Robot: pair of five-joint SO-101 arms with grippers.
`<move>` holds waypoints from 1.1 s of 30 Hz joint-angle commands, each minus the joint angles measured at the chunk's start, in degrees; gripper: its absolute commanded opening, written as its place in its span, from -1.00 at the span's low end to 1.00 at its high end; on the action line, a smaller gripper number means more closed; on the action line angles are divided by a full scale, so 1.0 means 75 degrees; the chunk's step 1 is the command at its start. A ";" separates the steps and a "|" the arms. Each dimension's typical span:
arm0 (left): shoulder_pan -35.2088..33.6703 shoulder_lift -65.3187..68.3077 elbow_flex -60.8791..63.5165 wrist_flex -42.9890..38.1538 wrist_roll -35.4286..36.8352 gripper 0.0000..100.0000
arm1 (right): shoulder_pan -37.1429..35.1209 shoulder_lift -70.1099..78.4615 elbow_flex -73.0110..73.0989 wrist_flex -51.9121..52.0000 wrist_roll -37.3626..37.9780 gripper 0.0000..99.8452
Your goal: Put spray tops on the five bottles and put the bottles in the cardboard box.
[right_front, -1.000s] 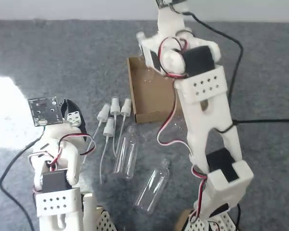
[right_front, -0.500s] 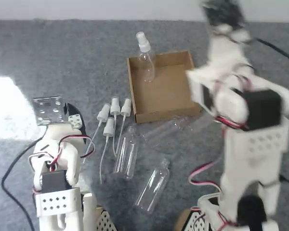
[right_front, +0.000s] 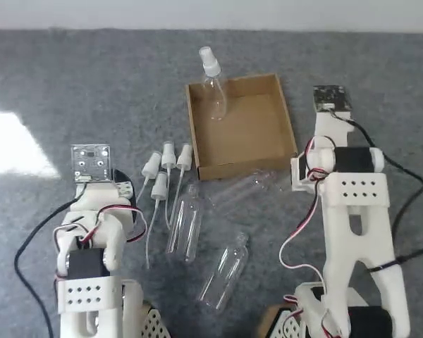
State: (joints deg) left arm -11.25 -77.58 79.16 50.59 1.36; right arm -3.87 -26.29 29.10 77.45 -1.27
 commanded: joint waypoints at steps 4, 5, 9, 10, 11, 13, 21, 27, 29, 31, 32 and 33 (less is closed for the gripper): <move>0.0035 0.0047 -0.0041 -0.0035 -0.0094 -0.97 | -0.0006 -0.0193 0.0574 -0.1471 -0.1793 -0.05; 0.0035 0.0047 -0.0029 -0.0035 -0.0094 -0.97 | -0.0100 -0.0111 0.0610 -0.1670 -0.1981 -0.05; 0.0035 0.0047 0.0029 -0.0035 -0.0094 -0.97 | -0.0404 0.0533 0.0621 -0.2280 -0.2520 -0.05; 0.0035 0.0047 0.0041 -0.0035 -0.0094 -0.97 | -0.0451 0.0721 0.0621 -0.2421 -0.2626 -0.05; 0.0035 0.0047 0.0041 -0.0035 -0.0094 -0.97 | -0.0498 0.0920 0.0621 -0.2585 -0.2708 -0.05; 0.0035 0.0047 0.0041 -0.0035 -0.0094 -0.97 | -0.0510 0.1272 0.0621 -0.2831 -0.2825 -0.05; 0.0035 0.0047 0.0041 -0.0035 -0.0094 -0.97 | -0.0510 0.2092 0.0527 -0.2960 -0.2837 -0.05; 0.0035 0.0047 0.0053 -0.0035 -0.0094 -0.97 | -0.0451 0.2831 0.0527 -0.2960 -0.2801 -0.06; 0.0035 0.0047 0.0053 -0.0035 -0.0094 -0.97 | -0.0451 0.3136 0.0527 -0.2913 -0.2778 -0.06; 0.0035 0.0047 0.0053 -0.0023 -0.0094 -0.97 | -0.0451 0.3347 0.0527 -0.2878 -0.2778 -0.06; 0.0035 0.0047 0.0053 -0.0012 -0.0094 -0.97 | -0.0451 0.3429 0.0539 -0.2866 -0.2766 -0.07; 0.0035 0.0047 0.0053 -0.0012 -0.0094 -0.97 | -0.0428 0.3499 0.0551 -0.2854 -0.2766 -0.11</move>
State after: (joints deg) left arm -11.08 -77.58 80.13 50.59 0.84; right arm -7.56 -2.37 34.20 55.82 -21.93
